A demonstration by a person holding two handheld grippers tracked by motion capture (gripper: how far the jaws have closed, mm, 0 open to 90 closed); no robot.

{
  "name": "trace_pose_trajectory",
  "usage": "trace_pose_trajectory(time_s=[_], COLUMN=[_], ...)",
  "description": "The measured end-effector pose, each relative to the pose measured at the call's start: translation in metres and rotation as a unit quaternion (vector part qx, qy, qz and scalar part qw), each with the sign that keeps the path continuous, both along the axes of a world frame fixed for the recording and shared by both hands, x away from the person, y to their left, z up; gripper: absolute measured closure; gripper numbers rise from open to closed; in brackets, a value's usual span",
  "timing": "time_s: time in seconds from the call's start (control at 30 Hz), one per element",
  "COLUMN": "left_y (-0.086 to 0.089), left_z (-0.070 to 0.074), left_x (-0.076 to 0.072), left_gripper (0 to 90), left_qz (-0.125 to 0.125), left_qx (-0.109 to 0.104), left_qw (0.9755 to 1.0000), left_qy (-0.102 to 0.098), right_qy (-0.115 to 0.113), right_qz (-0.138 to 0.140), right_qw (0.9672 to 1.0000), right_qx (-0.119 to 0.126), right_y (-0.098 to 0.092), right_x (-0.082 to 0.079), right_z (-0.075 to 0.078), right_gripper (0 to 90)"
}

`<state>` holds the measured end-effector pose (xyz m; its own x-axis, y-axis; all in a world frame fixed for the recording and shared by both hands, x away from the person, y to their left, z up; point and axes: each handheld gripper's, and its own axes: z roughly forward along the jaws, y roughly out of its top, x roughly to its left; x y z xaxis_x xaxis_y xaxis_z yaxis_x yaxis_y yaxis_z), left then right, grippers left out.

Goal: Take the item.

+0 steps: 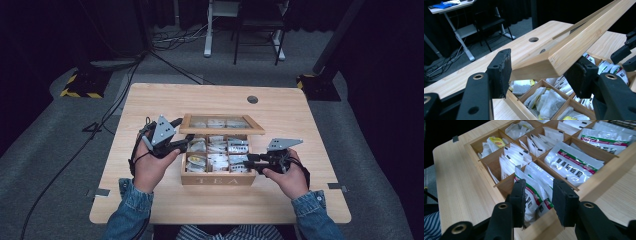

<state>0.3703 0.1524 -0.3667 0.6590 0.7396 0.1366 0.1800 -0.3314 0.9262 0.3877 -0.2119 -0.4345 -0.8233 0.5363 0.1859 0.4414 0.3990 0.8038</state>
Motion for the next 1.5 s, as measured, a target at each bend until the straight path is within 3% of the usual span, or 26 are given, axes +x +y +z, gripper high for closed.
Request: trace_pose_trajectory(time_s=[0.2,0.6,0.63,0.77,0.9,1.03,1.5], left_y=[0.003,0.002,0.002,0.002,0.002,0.002,0.002], left_z=[0.0,-0.001,-0.001,-0.001,-0.001,-0.001,-0.001], left_x=[-0.003,-0.005,-0.005,-0.005,-0.005,-0.005,-0.005], left_gripper=[42.1,42.4,42.4,42.4,42.4,42.4,42.5], left_qz=[-0.002,0.0,0.0,0.001,0.001,0.0,0.0], left_qx=[-0.011,-0.007,-0.007,-0.007,-0.008,-0.007,-0.008], left_qw=[0.9999,1.0,1.0,1.0,0.9999,1.0,0.9999], left_qy=[0.008,0.006,0.006,0.006,0.007,0.007,0.007], right_qy=[-0.001,0.003,0.015,0.022,0.025,0.007,-0.042], right_qz=[0.009,0.024,0.031,0.032,0.037,0.041,0.033], right_qw=[0.9999,0.9987,0.9985,0.9987,0.9985,0.9983,0.9985], right_qx=[-0.014,-0.044,-0.043,-0.032,-0.032,-0.041,-0.006], right_y=[0.009,0.02,0.021,0.022,0.023,0.025,0.016], right_x=[0.001,0.001,0.002,0.003,0.002,-0.001,-0.009], right_z=[-0.002,-0.009,-0.011,-0.014,-0.015,-0.013,0.013], right_gripper=[68.2,71.9,73.2,74.7,83.7,86.8,88.6])
